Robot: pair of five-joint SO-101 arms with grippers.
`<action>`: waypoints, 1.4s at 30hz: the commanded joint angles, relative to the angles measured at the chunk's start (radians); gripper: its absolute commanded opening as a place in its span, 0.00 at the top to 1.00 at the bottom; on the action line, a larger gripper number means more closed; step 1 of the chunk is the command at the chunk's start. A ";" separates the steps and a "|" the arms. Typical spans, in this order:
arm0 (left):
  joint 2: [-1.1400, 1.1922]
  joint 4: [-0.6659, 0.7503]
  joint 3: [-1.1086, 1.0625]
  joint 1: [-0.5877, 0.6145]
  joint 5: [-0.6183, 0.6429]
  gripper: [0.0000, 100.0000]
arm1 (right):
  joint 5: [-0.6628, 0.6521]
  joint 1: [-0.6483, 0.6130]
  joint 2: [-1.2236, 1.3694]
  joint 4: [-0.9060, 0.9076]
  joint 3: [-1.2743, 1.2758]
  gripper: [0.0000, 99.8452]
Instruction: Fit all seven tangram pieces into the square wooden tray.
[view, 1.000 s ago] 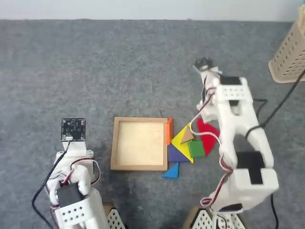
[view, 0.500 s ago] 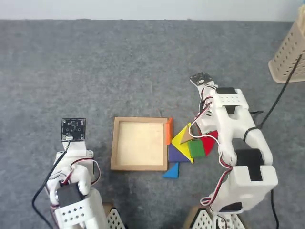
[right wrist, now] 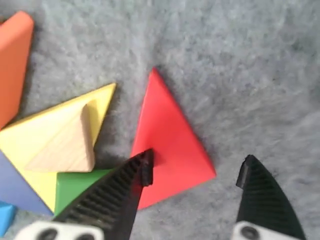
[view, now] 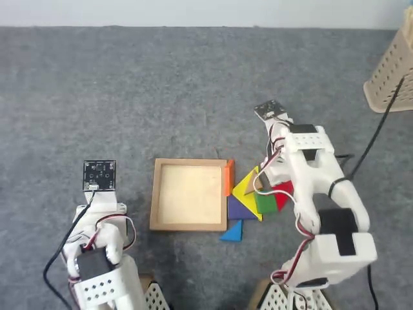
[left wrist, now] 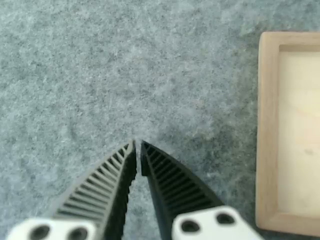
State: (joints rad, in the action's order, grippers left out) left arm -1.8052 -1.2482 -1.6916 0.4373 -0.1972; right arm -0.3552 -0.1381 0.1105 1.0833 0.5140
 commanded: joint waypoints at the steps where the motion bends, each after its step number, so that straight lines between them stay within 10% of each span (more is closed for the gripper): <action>1: -0.014 -0.008 0.007 0.005 -0.005 0.99 | 0.035 -0.025 -0.070 -0.010 0.077 0.71; 24: -0.014 -0.008 0.007 0.005 -0.005 0.99 | 0.140 -0.090 -0.490 -0.193 0.368 0.71; 42: -0.014 -0.008 0.007 0.005 -0.005 0.99 | 0.143 0.002 -0.107 -0.147 0.176 0.71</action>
State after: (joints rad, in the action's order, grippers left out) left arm -1.8052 -1.2482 -1.6916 0.4373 -0.1972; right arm -0.2232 -0.1565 -0.0353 0.9068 0.7641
